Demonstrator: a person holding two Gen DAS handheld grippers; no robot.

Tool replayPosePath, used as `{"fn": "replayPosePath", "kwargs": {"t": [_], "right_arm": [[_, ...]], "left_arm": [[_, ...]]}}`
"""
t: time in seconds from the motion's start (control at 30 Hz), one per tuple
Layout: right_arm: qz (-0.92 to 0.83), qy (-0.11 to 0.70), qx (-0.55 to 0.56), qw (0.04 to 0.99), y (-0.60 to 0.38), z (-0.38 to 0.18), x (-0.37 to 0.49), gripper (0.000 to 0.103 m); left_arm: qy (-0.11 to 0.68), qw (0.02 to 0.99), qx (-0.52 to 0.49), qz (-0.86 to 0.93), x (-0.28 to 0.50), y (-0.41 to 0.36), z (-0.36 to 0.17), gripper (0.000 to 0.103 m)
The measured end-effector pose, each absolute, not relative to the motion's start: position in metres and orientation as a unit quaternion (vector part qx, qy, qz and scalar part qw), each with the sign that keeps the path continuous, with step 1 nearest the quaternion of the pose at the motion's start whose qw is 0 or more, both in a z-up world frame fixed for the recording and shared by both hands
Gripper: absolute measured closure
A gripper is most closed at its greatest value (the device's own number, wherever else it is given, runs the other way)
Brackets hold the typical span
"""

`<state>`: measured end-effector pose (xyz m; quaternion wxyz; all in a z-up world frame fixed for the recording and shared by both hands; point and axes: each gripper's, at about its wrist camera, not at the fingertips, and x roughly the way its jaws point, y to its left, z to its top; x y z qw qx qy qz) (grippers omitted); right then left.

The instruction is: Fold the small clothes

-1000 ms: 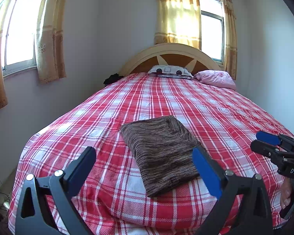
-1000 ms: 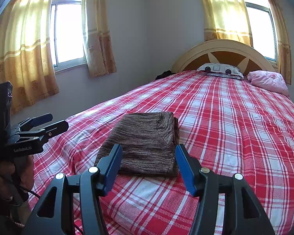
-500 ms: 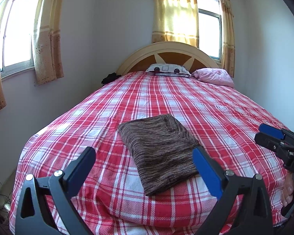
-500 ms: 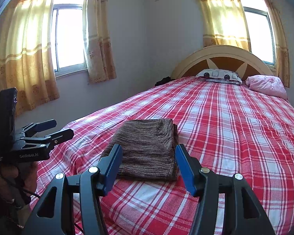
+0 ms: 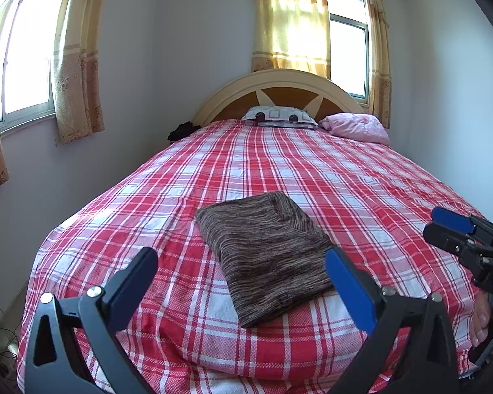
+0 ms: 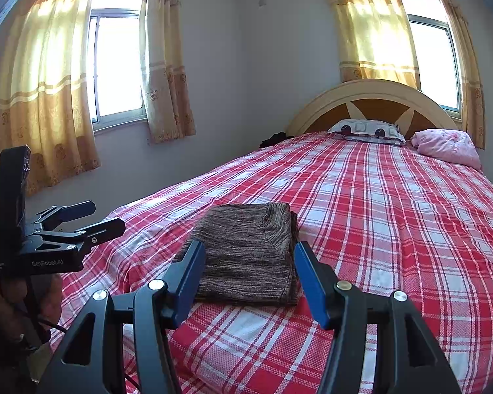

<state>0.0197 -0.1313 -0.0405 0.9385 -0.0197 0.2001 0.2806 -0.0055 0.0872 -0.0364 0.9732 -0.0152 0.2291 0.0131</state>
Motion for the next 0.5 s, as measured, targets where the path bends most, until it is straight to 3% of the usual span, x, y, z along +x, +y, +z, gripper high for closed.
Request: {"fn": "replayPosePath", "kwargs": {"t": [0.5], "right_arm": [[0.283, 0.194, -0.020, 0.939, -0.1289, -0.0398, 0.0186, 0.045]], "left_arm": [[0.230, 0.973, -0.018, 0.018, -0.0060, 0.0879, -0.0344, 0.000]]}}
